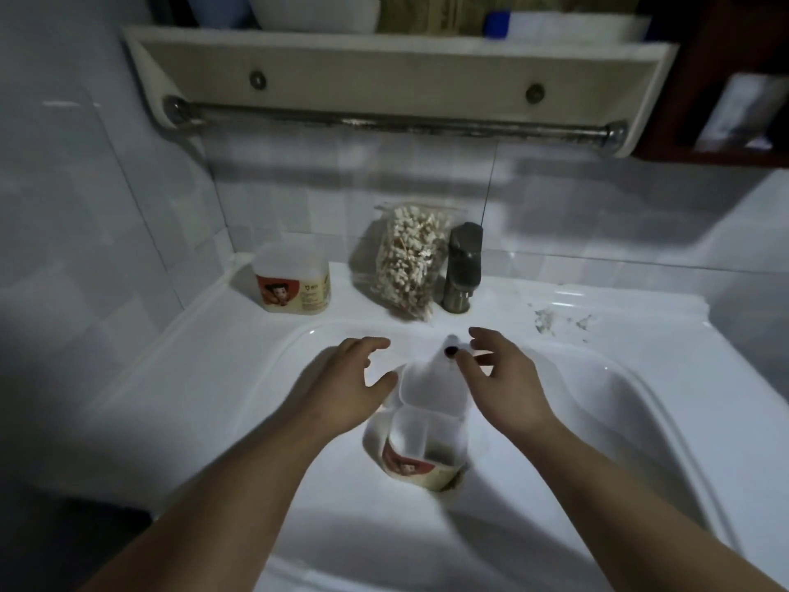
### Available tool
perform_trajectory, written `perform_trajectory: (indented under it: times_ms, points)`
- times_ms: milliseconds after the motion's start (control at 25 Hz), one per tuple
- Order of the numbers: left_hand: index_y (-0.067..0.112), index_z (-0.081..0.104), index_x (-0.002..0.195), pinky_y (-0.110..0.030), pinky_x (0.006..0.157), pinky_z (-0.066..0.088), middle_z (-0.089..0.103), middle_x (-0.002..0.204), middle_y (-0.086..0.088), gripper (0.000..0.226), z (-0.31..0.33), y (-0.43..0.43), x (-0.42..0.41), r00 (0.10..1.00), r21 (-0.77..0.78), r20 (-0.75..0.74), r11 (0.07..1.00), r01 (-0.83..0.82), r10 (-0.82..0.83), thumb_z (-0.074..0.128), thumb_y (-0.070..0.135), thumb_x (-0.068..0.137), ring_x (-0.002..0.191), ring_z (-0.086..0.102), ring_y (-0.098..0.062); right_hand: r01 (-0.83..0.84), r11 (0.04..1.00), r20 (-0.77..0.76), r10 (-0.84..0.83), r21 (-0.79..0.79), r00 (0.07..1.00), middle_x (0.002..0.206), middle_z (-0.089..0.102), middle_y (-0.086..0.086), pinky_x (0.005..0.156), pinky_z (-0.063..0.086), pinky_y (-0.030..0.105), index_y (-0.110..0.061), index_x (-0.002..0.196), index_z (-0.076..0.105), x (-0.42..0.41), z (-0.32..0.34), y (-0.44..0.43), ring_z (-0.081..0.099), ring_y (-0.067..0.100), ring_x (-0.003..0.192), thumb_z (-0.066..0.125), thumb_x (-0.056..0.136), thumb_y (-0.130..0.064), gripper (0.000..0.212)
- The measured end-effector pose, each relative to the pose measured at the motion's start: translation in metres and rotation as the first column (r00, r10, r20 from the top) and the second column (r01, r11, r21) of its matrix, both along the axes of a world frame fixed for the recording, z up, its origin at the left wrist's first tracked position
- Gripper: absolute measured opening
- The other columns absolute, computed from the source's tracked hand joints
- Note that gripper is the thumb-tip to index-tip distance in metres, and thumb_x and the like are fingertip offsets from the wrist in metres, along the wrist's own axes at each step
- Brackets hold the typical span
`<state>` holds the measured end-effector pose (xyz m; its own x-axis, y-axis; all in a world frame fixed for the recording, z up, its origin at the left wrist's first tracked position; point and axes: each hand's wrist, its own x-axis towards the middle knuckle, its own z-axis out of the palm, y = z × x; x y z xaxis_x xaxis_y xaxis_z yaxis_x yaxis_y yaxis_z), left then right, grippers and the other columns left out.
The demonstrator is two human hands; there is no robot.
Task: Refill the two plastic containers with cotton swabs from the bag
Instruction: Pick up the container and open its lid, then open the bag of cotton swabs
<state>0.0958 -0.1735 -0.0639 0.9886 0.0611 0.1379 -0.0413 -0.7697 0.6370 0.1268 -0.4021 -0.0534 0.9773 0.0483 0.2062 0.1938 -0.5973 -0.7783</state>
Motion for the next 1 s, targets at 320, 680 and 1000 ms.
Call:
perform_trajectory:
  times_ms: [320, 680, 1000]
  points:
    - [0.025, 0.047, 0.144, -0.038, 0.101, 0.050, 0.056, 0.141, 0.004, 0.057, 0.047, -0.006, 0.039, 0.973, -0.293, 0.188, 0.953, -0.071, 0.131, 0.069, 0.022, 0.091, 0.127, 0.054, -0.012, -0.222, 0.974, 0.132, 0.225, -0.040, 0.965, 0.148, 0.047, -0.003, 0.105, 0.041, 0.027, -0.027, 0.149, 0.041, 0.012, 0.024, 0.053, 0.048, 0.013, 0.131, 0.064, 0.093, -0.032, 0.060]
    - [0.038, 0.032, 0.153, -0.036, 0.099, 0.051, 0.059, 0.143, 0.003, 0.074, 0.083, -0.022, 0.075, 0.998, -0.332, 0.029, 0.942, -0.046, 0.059, 0.069, 0.041, 0.090, 0.125, 0.059, -0.022, -0.327, 0.929, 0.036, 0.326, 0.172, 0.945, 0.122, 0.065, -0.012, 0.083, 0.056, 0.032, -0.060, 0.123, 0.046, 0.045, 0.032, 0.066, 0.064, 0.008, 0.108, 0.067, 0.091, -0.018, 0.057]
    - [0.032, 0.060, 0.129, -0.026, 0.079, 0.055, 0.070, 0.119, 0.008, 0.043, 0.086, -0.011, 0.053, 0.996, -0.438, 0.017, 0.896, -0.075, 0.092, 0.070, 0.025, 0.088, 0.106, 0.067, -0.014, -0.207, 0.876, -0.048, 0.253, 0.436, 0.966, 0.110, 0.059, -0.021, 0.092, 0.057, 0.050, -0.034, 0.125, 0.047, 0.023, 0.034, 0.088, 0.066, 0.014, 0.106, 0.075, 0.088, -0.021, 0.048]
